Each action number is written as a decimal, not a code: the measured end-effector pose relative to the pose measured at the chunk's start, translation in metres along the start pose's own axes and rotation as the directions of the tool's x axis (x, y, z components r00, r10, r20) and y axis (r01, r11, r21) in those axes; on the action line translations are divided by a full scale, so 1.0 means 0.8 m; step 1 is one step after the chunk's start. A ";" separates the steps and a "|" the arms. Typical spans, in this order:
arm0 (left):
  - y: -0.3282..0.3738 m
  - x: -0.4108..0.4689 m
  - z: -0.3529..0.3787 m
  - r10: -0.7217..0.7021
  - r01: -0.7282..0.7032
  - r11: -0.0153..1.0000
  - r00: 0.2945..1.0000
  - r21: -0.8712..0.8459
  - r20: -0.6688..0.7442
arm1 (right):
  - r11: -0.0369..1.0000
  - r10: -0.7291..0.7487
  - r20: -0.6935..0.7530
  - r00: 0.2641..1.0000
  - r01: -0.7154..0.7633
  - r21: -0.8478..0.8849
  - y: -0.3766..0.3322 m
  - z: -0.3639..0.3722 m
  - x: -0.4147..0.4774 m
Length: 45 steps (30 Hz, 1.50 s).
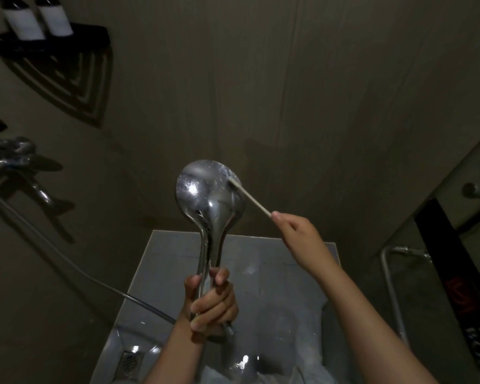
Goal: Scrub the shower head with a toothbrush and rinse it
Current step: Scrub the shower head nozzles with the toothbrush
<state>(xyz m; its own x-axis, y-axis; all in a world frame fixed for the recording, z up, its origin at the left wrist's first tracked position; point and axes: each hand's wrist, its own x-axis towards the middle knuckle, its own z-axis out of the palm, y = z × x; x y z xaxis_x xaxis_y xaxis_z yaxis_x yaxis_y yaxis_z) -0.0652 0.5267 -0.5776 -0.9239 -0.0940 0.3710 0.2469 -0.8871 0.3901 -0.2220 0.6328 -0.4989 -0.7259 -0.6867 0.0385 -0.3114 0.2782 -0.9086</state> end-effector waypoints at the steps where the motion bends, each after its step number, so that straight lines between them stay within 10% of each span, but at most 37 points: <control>1: -0.001 -0.003 -0.002 -0.016 0.016 1.000 1.000 0.007 0.011 | 1.000 0.005 -0.038 0.999 -0.005 -0.021 -0.002 0.001 0.004; 26: 0.017 -0.022 -0.021 -0.202 0.209 0.967 0.978 -0.146 0.058 | 0.990 0.111 -0.131 0.985 -0.121 -0.072 -0.012 0.021 0.022; 32: 0.022 -0.019 -0.019 -0.167 0.161 0.971 0.986 -0.179 -0.017 | 0.991 0.024 -0.095 0.995 -0.011 0.133 0.007 0.040 -0.004; 39: 0.024 -0.004 -0.021 -0.170 0.177 0.966 0.984 -0.187 0.052 | 0.980 0.201 -0.219 0.955 -0.196 0.042 0.027 0.032 -0.003; 45: 0.042 0.046 -0.010 -0.268 0.305 0.952 0.847 0.005 -0.459 | 0.977 0.202 -0.176 0.963 -0.185 0.109 0.020 0.013 -0.004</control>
<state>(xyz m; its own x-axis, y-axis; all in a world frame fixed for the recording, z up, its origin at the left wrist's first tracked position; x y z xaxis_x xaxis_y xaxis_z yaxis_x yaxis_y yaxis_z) -0.0934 0.4900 -0.5573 -0.9830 -0.0490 -0.1770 -0.0447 -0.8710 0.4892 -0.2184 0.6323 -0.5176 -0.8702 -0.4872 -0.0734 -0.1032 0.3259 -0.9398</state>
